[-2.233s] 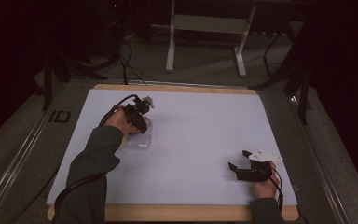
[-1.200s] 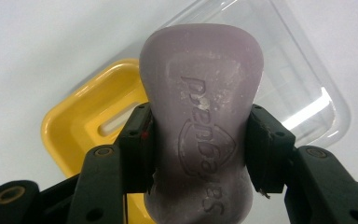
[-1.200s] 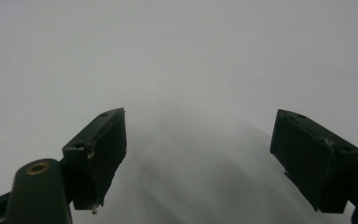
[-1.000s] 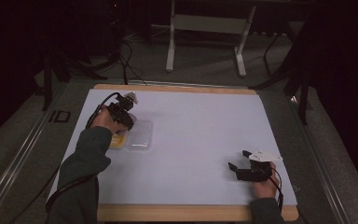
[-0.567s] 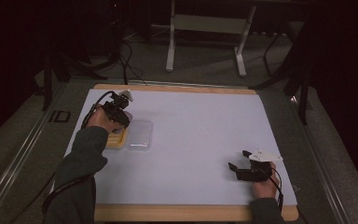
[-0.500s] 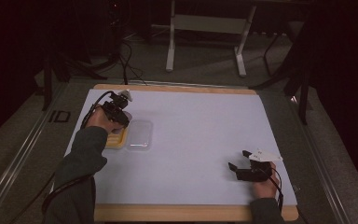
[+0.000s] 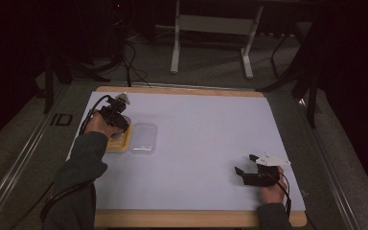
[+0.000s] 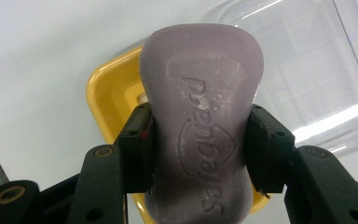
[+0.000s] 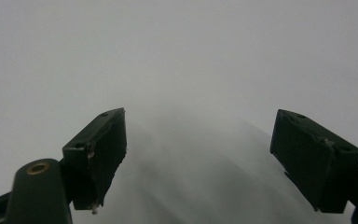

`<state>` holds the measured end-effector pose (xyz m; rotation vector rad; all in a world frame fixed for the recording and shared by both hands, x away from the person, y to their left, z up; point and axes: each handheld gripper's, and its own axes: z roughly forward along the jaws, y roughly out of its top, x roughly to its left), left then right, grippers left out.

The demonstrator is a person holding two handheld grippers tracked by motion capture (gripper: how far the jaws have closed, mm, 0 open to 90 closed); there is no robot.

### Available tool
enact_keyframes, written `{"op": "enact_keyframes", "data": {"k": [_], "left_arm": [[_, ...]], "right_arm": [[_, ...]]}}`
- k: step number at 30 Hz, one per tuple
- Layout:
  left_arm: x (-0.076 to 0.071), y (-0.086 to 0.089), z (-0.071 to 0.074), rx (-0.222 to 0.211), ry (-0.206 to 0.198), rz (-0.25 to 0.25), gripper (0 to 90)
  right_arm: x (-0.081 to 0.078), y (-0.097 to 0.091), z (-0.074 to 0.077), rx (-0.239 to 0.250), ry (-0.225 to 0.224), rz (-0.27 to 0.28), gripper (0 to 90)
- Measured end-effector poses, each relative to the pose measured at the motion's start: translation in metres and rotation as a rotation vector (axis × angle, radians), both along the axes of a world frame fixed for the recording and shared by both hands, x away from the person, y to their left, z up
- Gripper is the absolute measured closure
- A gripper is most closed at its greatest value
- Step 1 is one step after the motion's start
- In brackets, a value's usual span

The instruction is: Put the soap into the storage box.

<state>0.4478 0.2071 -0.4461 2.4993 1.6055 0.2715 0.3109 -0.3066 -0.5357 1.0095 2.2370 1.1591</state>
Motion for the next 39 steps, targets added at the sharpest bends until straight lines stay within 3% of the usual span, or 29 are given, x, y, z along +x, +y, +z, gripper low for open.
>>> {"op": "enact_keyframes", "data": {"k": [14, 39], "left_arm": [[0.0, 0.006, -0.011, -0.016, 0.033, 0.044, 50.2], [0.001, 0.013, -0.029, -0.045, 0.058, 0.141, 50.2]], "right_arm": [[0.0, 0.0, 0.0, -0.004, 0.001, -0.001, 18.1], [0.0, 0.0, 0.0, -0.005, 0.001, -0.001, 18.1]]}}
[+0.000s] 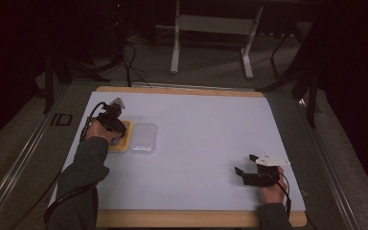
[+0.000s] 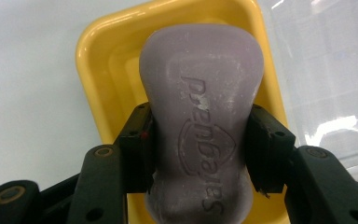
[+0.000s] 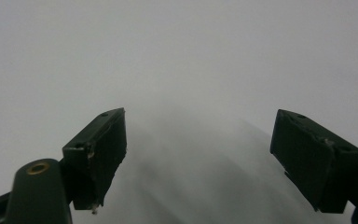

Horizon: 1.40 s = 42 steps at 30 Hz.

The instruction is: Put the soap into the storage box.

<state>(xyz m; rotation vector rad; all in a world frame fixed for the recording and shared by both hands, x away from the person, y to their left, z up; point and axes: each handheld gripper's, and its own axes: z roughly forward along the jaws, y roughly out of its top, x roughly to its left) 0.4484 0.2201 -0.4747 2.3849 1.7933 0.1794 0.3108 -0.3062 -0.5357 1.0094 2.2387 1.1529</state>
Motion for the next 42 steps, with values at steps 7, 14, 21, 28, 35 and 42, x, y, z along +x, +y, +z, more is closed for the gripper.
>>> {"op": "enact_keyframes", "data": {"k": [7, 14, 21, 28, 35, 42], "left_arm": [[0.001, 0.002, -0.005, -0.014, 0.005, 0.028, 50.2], [0.003, 0.001, -0.011, -0.023, 0.013, 0.041, 50.2], [0.003, -0.001, -0.013, -0.015, 0.004, 0.035, 50.2], [0.003, -0.003, -0.013, -0.005, 0.006, 0.035, 50.2], [0.003, -0.005, -0.014, 0.044, -0.001, 0.041, 50.1], [0.002, -0.004, -0.014, 0.055, 0.002, 0.031, 49.6]], "right_arm": [[0.0, 0.0, 0.0, -0.001, 0.0, 0.0, 18.1], [0.0, 0.0, 0.0, -0.003, 0.0, 0.0, 18.1], [0.0, 0.0, 0.0, -0.001, 0.001, 0.0, 18.1], [0.0, 0.0, 0.0, -0.003, 0.0, 0.0, 18.1], [0.0, 0.0, 0.0, -0.002, 0.0, -0.001, 18.1], [0.0, 0.0, 0.0, -0.003, 0.0, 0.0, 18.1]]}}
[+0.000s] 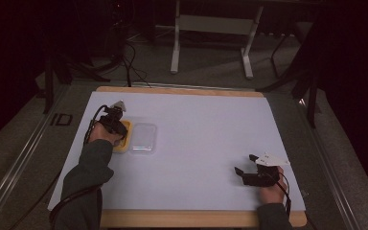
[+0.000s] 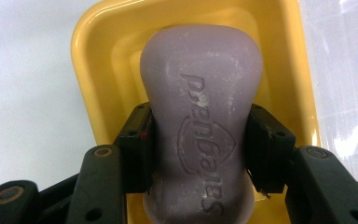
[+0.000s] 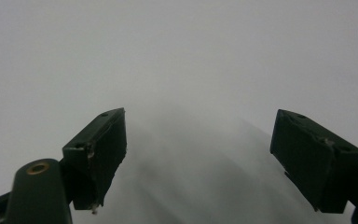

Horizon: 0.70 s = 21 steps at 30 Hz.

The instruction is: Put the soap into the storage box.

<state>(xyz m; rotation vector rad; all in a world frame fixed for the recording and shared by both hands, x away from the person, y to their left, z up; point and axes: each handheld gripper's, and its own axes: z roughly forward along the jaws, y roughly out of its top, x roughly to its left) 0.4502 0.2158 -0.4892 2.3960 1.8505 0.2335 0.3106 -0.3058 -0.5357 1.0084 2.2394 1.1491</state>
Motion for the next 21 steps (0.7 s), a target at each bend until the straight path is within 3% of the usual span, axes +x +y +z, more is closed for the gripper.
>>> {"op": "enact_keyframes", "data": {"k": [6, 9, 14, 17, 21], "left_arm": [[-0.001, 0.005, 0.005, -0.029, 0.004, -0.003, 44.6], [-0.003, 0.01, 0.009, -0.066, 0.011, -0.009, 39.9], [-0.007, 0.013, 0.018, -0.076, -0.025, -0.015, 36.8], [-0.01, 0.011, 0.022, -0.053, -0.049, -0.054, 36.0], [-0.015, 0.01, 0.03, -0.056, -0.098, -0.104, 35.6]], "right_arm": [[0.0, 0.0, 0.0, 0.0, 0.0, 0.002, 18.1], [0.0, 0.0, 0.0, -0.002, 0.0, 0.002, 18.1], [0.0, 0.0, 0.0, -0.003, 0.0, 0.002, 18.1], [0.0, 0.0, 0.0, -0.003, 0.0, 0.002, 18.1], [0.0, 0.0, 0.0, -0.003, 0.0, 0.002, 18.1]]}}
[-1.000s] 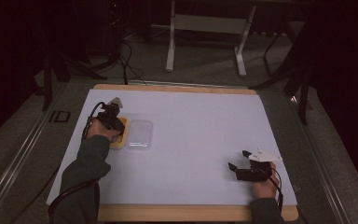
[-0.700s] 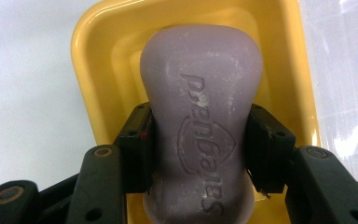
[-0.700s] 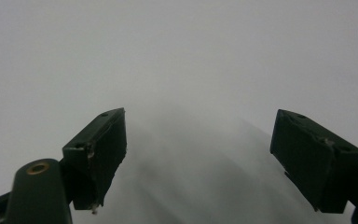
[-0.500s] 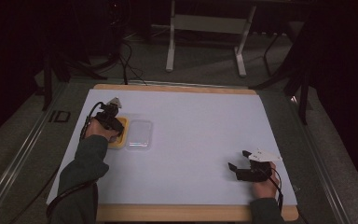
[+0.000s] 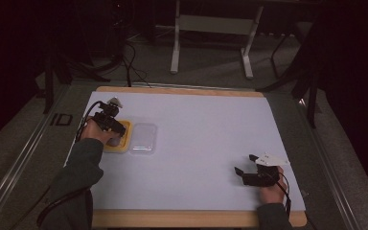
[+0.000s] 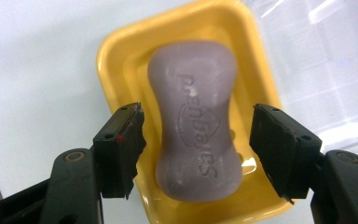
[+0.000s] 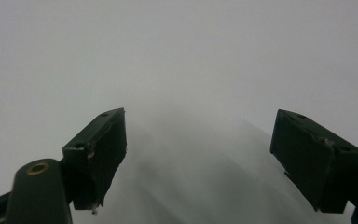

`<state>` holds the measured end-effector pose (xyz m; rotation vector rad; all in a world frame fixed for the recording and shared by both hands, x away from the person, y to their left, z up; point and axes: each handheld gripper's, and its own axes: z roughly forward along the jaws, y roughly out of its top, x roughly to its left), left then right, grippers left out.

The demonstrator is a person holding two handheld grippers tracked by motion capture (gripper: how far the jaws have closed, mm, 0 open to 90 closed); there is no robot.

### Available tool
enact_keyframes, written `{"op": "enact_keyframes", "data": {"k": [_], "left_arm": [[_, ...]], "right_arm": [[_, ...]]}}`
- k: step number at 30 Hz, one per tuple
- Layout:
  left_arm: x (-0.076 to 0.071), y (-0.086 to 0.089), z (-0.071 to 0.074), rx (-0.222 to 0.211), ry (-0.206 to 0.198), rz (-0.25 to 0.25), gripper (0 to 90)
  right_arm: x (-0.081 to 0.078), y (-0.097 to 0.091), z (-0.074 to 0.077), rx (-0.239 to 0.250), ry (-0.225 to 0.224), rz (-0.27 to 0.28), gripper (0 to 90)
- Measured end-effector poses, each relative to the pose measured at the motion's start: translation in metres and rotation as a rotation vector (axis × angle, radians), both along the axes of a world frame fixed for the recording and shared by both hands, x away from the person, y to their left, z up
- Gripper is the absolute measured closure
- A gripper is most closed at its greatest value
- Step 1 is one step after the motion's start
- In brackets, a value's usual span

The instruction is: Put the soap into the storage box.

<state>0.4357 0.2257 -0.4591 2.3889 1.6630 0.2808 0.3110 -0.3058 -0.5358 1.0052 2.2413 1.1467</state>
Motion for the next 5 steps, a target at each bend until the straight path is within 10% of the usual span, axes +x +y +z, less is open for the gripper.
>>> {"op": "enact_keyframes", "data": {"k": [5], "left_arm": [[-0.0061, -0.0067, 0.0114, 0.024, -0.067, -0.1, 35.4]], "right_arm": [[-0.0002, -0.0001, 0.0001, 0.0, 0.001, -0.002, 18.1]]}}
